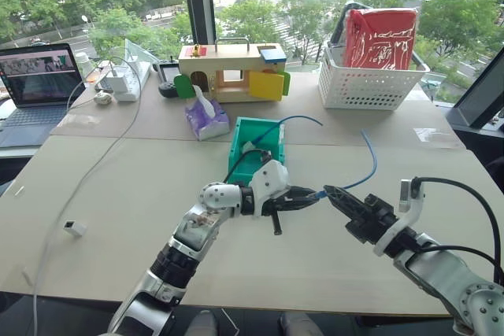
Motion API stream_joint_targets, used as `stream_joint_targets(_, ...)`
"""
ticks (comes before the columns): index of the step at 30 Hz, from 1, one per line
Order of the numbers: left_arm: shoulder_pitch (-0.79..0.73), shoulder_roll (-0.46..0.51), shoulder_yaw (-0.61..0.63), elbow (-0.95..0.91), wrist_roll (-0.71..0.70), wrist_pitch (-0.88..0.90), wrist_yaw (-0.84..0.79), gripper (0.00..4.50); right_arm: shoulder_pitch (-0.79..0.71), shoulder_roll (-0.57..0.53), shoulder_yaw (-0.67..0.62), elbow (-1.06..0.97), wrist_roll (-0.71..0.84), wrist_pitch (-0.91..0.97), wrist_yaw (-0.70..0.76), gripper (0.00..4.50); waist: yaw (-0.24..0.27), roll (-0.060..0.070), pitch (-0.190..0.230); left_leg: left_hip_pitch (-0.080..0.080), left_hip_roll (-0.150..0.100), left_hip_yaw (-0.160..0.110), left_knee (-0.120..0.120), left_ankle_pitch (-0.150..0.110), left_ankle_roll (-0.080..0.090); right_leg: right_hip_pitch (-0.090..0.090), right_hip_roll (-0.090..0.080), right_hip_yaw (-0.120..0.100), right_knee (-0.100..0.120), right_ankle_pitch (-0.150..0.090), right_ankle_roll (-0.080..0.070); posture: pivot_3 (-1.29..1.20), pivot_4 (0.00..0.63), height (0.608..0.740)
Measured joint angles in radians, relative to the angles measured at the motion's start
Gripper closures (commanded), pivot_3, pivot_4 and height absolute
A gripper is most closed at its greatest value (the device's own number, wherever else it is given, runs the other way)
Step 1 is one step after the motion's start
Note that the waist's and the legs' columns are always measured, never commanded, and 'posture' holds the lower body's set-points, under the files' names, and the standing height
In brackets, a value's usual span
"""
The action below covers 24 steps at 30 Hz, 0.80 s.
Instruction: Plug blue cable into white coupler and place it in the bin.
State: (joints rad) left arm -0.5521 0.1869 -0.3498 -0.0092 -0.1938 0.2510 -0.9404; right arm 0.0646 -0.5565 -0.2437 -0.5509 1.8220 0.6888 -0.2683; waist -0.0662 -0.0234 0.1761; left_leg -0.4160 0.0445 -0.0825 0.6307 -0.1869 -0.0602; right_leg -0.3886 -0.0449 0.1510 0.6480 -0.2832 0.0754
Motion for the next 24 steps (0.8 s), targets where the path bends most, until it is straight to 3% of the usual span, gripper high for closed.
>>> stream_joint_targets(1,0.0,0.001,0.0,0.0,-0.001,0.001,-0.001,4.44,0.0,-0.004,0.001,0.0,0.001,-0.001,0.0,4.49,0.0,0.0,0.0,0.0,0.0,0.0,0.0,0.0,0.0,0.0,0.0,0.0,0.0,0.0,0.0,0.0,0.15,0.74)
stream_joint_targets(3,0.0,0.006,0.001,-0.003,-0.008,0.011,-0.011,3.43,0.0,-0.009,0.004,0.0,0.004,-0.001,0.0,4.5,-0.001,0.0,0.0,0.0,0.0,0.0,0.0,0.0,0.0,0.0,0.0,0.0,0.0,0.0,0.0,0.0,0.15,0.74)
stream_joint_targets(4,0.0,0.01,0.002,-0.004,-0.013,0.016,-0.018,3.27,0.0,-0.013,0.008,0.0,0.008,-0.001,0.003,4.5,-0.002,0.0,0.0,0.0,0.0,0.0,0.0,0.0,0.0,0.0,0.0,0.0,0.0,0.0,0.0,0.0,0.15,0.74)
stream_joint_targets(8,0.001,0.033,0.015,-0.027,-0.081,0.057,-0.064,1.83,-0.017,-0.026,0.03,0.0,0.015,0.0,0.008,4.5,-0.001,0.0,0.0,0.0,0.0,0.0,0.0,0.0,0.0,0.0,0.0,0.0,0.0,0.0,0.0,0.0,0.15,0.74)
stream_joint_targets(13,-0.008,0.143,0.085,-0.029,-0.108,0.054,-0.11,0.07,-0.105,-0.103,0.015,0.044,0.028,0.0,0.033,4.5,-0.005,0.0,0.0,0.001,0.001,0.0,-0.001,0.0,0.0,0.0,0.001,0.0,0.0,0.0,0.0,0.0,0.15,0.74)
stream_joint_targets(18,-0.053,0.238,0.229,-0.013,-0.134,0.059,-0.091,0.07,-0.239,-0.158,0.003,0.119,0.039,0.01,0.055,4.5,-0.002,0.0,0.0,0.0,0.001,0.0,0.0,0.0,0.0,0.0,0.001,0.0,0.0,0.0,0.0,0.0,0.15,0.74)
stream_joint_targets(24,-0.027,0.353,0.418,-0.006,-0.206,0.117,-0.043,0.07,-0.421,-0.134,0.07,0.215,0.038,0.052,0.103,4.5,-0.01,0.0,0.001,0.001,0.002,0.0,-0.004,0.0,0.0,-0.002,0.001,0.0,0.0,0.002,-0.005,0.0,0.15,0.74)
